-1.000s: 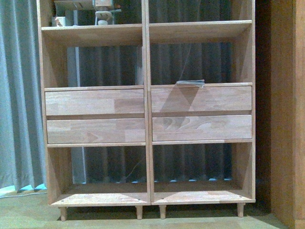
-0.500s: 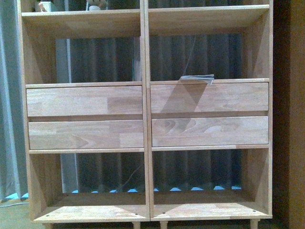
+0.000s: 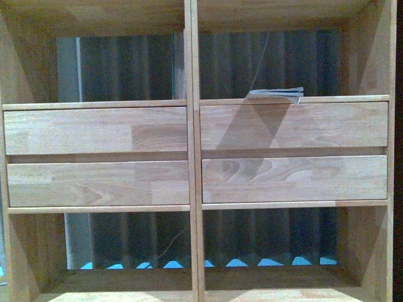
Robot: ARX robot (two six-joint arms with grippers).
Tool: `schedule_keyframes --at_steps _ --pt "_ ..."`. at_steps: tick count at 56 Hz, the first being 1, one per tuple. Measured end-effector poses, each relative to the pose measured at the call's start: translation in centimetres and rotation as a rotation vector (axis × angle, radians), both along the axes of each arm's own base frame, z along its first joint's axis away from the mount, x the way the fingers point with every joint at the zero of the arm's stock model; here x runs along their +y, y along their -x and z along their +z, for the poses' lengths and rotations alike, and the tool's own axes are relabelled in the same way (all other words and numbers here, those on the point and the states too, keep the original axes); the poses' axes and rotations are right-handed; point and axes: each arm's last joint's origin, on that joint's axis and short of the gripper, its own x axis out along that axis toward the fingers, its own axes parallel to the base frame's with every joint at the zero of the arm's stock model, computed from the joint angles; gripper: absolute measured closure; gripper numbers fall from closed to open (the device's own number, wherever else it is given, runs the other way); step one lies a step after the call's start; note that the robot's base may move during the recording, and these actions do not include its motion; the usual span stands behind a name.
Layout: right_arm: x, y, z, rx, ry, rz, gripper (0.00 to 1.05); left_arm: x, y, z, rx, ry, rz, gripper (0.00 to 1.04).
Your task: Organize books on shelf
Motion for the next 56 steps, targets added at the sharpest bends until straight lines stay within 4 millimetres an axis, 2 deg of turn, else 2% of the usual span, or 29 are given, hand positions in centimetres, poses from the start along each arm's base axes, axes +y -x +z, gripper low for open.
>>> schedule_keyframes --at_steps 56 --pt "0.0 0.0 0.0 0.0 0.0 0.0 0.07 0.0 0.0 0.0 0.0 0.0 0.0 0.07"
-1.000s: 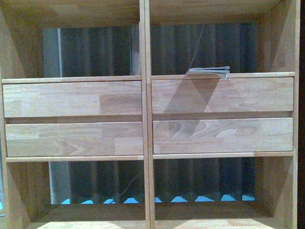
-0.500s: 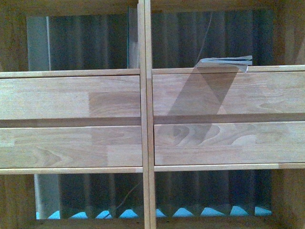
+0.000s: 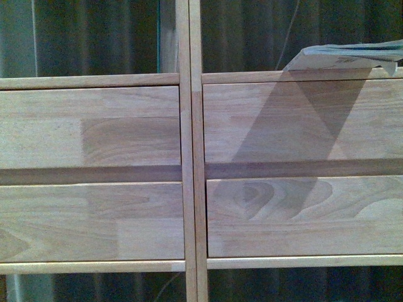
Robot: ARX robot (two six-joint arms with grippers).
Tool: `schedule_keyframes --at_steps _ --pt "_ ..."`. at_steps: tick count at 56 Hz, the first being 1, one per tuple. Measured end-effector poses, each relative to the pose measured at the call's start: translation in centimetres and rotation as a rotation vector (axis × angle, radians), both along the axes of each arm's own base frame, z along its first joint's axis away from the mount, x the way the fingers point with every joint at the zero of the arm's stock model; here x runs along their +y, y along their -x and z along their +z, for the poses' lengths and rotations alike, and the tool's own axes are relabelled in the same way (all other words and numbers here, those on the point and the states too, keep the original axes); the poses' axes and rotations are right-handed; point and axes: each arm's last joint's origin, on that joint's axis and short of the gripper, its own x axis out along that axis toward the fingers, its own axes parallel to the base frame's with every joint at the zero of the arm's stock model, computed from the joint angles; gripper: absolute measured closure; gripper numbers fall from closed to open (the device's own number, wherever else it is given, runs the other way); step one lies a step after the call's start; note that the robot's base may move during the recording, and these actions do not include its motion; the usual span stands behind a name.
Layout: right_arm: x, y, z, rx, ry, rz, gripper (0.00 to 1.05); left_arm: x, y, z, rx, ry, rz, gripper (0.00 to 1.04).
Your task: Organize books on shelf
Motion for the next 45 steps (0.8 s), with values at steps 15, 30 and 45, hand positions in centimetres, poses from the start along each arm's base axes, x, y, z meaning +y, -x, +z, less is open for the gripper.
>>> schedule_keyframes --at_steps 15,30,45 --pt "0.0 0.0 0.0 0.0 0.0 0.0 0.07 0.0 0.0 0.0 0.0 0.0 0.0 0.07" --pt "0.0 0.0 0.0 0.0 0.0 0.0 0.07 0.0 0.0 0.0 0.0 0.0 0.0 0.07" --pt "0.0 0.0 0.0 0.0 -0.003 -0.001 0.07 0.0 0.0 0.01 -0.001 -0.001 0.0 0.07"
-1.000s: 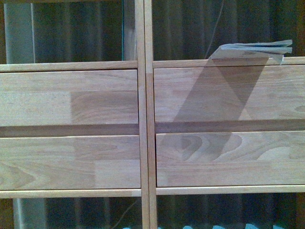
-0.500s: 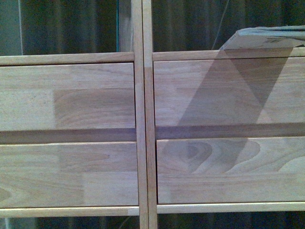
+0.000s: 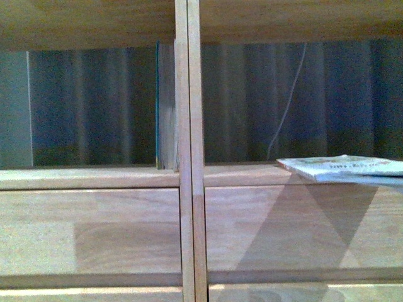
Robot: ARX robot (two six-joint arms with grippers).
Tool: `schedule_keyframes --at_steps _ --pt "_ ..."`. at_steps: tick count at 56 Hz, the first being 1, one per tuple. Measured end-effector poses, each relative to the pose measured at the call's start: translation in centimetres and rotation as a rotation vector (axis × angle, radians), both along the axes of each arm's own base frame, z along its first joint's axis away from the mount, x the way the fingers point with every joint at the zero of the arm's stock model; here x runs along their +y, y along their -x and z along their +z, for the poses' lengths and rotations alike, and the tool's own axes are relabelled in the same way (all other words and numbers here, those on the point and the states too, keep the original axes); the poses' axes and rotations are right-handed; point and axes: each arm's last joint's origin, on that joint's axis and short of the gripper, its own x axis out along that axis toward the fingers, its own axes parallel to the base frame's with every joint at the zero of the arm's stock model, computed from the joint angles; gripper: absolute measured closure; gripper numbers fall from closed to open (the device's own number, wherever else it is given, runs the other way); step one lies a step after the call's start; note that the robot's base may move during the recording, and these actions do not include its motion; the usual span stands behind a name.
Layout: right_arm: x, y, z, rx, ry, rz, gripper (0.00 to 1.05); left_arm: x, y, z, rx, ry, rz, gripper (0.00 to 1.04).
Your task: Organize books on shelf
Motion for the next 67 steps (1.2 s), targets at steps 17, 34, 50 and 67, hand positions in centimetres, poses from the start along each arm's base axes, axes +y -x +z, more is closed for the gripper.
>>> schedule_keyframes --at_steps 17,34,50,67 --pt "0.0 0.0 0.0 0.0 -0.002 0.0 0.07 0.0 0.0 0.0 0.0 0.0 -0.001 0.07" --pt "0.0 -4.5 6.1 0.075 -0.51 0.404 0.07 0.0 0.0 0.0 0.0 0.001 0.0 0.07" --pt "1.8 -13.1 6.9 0.174 -0.857 0.363 0.07 0.0 0.0 0.0 0.0 0.0 0.0 0.07" --pt "1.6 -19.1 4.4 0.237 -1.085 0.195 0.07 0.0 0.0 0.0 0.0 0.0 0.0 0.07"
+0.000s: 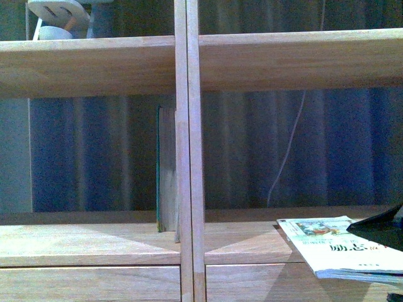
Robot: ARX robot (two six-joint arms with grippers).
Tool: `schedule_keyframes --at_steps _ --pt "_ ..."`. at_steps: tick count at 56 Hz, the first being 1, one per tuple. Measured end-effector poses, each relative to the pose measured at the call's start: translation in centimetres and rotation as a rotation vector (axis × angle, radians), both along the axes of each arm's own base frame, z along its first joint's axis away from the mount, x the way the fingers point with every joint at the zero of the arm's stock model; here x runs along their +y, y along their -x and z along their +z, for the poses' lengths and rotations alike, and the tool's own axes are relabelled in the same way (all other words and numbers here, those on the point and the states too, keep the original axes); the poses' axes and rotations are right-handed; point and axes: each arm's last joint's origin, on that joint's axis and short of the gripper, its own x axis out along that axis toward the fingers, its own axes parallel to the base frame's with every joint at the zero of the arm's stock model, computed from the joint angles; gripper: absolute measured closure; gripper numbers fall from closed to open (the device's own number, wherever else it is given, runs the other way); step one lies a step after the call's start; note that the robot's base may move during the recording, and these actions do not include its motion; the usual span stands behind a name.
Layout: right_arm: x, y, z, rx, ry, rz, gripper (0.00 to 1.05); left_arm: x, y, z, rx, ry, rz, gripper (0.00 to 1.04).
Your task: Organize books on shelf
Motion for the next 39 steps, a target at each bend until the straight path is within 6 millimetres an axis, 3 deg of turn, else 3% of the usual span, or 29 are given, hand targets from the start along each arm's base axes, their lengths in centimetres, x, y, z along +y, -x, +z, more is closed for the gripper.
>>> schedule_keyframes --at_steps 15,25,39 --pt "-0.7 -4.3 -0.6 0.078 -0.085 -0.12 0.07 0.0 0.0 0.0 0.0 0.0 0.0 0.07" --pt "-1.2 -5.6 -0.4 0.087 -0.119 -0.204 0.07 0.0 0.0 0.0 0.0 0.0 0.0 0.07" --pt "-1.4 -5.8 -0.5 0.104 -0.131 -0.228 0.42 0.0 0.0 0.0 0.0 0.0 0.0 0.07"
